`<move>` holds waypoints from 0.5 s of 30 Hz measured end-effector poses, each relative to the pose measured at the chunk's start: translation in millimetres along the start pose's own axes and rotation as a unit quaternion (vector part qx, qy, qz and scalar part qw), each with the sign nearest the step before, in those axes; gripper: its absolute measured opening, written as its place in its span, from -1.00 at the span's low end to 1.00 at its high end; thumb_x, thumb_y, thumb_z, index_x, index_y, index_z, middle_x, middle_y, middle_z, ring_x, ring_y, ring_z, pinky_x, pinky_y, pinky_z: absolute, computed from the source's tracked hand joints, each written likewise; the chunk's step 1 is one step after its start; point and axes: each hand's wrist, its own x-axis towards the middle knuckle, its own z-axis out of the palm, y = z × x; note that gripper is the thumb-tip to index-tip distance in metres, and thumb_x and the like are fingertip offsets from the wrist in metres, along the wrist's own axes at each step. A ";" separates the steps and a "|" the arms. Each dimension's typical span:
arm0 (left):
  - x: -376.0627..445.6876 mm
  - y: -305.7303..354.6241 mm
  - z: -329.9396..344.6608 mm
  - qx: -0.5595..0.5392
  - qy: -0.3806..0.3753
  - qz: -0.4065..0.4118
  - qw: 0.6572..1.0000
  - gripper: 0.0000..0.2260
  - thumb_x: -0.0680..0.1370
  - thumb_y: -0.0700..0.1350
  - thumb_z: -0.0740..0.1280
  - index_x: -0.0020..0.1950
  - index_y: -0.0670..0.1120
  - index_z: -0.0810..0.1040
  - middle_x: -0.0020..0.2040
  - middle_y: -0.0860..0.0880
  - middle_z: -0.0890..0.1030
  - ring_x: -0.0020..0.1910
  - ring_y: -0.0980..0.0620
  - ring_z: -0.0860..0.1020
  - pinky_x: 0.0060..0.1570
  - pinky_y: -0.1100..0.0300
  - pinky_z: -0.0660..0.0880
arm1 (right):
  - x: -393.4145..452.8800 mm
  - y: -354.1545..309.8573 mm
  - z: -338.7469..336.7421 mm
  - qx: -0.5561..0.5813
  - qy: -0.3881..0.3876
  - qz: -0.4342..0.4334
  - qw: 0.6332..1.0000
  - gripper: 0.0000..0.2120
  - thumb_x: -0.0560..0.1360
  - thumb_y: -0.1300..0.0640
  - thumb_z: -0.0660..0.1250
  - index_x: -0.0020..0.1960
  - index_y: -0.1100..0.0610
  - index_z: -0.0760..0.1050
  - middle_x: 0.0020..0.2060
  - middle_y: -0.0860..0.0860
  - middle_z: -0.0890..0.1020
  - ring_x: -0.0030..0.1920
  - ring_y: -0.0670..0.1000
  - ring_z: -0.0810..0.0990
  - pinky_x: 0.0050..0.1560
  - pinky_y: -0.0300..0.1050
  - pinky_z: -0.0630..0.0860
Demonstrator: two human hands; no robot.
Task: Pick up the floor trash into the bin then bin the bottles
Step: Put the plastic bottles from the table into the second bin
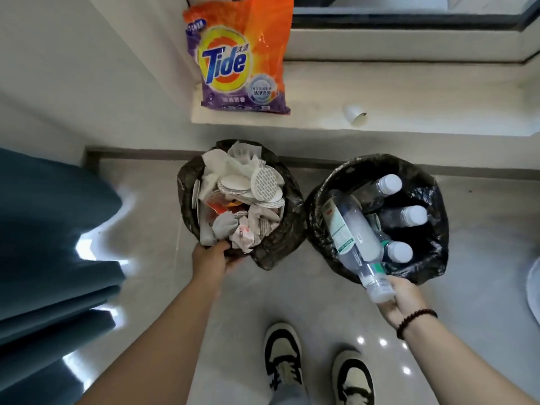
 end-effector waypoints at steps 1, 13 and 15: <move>2.2 -1.1 3.5 -0.001 0.002 0.002 1.000 -0.65 0.50 -0.41 0.20 0.27 -0.25 0.48 0.09 -0.28 0.61 0.01 -0.24 0.62 -0.35 0.14 0.62 | 1.3 2.7 2.8 0.009 -0.003 0.002 1.000 -0.81 0.34 0.37 0.27 -0.18 0.14 0.32 -0.34 0.02 0.29 -0.47 -0.08 0.37 -0.58 -0.25 0.38; 29.4 -29.9 35.1 -0.009 -0.011 -0.027 1.000 -0.68 0.55 -0.36 0.17 0.31 -0.28 0.44 0.04 -0.25 0.60 -0.14 -0.12 0.62 -0.37 0.13 0.62 | 10.0 -5.1 15.0 0.113 -0.049 -0.061 0.990 -0.67 0.40 0.47 0.27 0.16 0.39 0.43 -0.07 0.20 0.51 -0.23 0.05 0.57 -0.33 -0.17 0.57; 26.3 -31.6 37.1 0.001 -0.007 -0.023 1.000 -0.70 0.56 -0.34 0.19 0.29 -0.27 0.46 -0.03 -0.21 0.61 -0.14 -0.10 0.62 -0.34 0.14 0.62 | 10.5 -3.4 17.0 0.124 -0.035 -0.073 0.989 -0.67 0.41 0.47 0.27 0.17 0.40 0.42 -0.07 0.21 0.53 -0.23 0.04 0.57 -0.35 -0.16 0.57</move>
